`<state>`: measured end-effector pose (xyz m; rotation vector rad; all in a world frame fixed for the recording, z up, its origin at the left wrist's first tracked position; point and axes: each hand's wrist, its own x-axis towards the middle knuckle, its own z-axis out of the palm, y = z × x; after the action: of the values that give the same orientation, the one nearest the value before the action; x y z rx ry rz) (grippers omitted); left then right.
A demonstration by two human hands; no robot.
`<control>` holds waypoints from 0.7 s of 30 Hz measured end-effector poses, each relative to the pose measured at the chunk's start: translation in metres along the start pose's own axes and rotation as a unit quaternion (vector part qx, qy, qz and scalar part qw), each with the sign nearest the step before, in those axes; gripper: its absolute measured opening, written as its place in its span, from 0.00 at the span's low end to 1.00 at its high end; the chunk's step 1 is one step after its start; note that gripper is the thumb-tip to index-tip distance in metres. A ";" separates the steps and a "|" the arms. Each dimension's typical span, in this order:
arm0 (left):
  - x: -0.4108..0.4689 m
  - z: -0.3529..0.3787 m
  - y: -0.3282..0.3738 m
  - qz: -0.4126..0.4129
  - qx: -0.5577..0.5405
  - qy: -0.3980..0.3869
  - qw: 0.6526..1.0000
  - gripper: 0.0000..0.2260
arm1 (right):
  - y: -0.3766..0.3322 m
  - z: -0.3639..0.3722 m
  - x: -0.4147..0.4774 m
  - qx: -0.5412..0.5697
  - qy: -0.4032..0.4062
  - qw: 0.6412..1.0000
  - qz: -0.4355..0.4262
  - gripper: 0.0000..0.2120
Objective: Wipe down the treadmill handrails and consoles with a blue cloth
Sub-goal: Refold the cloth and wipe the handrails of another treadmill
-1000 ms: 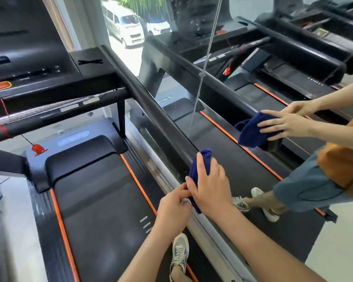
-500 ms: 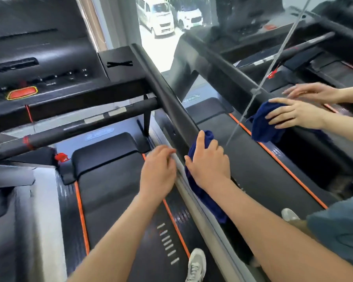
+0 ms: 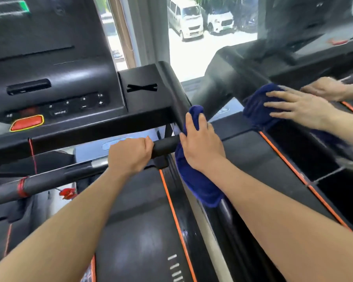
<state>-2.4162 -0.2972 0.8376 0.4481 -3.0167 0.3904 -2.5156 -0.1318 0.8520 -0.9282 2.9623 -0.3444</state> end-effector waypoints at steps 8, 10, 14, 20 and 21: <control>0.001 0.007 -0.003 0.032 -0.045 0.075 0.996 0.04 | -0.027 0.008 0.106 -0.100 -0.025 0.989 -0.102 0.29; 0.002 0.011 -0.005 0.041 -0.037 0.093 0.994 0.03 | -0.031 0.008 0.112 -0.106 -0.024 0.988 -0.112 0.31; 0.000 0.010 -0.005 0.024 -0.069 0.118 0.990 0.06 | -0.020 0.005 0.069 -0.067 -0.010 0.996 -0.066 0.34; 0.010 0.011 -0.009 -0.054 -0.255 0.028 0.965 0.16 | 0.007 -0.038 0.012 0.127 -0.146 0.952 0.239 0.14; 0.011 0.009 -0.010 -0.053 -0.290 -0.003 0.956 0.15 | 0.001 -0.048 0.011 0.048 -0.134 0.963 0.229 0.14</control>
<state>-2.4242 -0.3122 0.8322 0.5459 -2.8932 -0.4944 -2.5290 -0.1272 0.8994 -0.2354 2.7625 -0.3102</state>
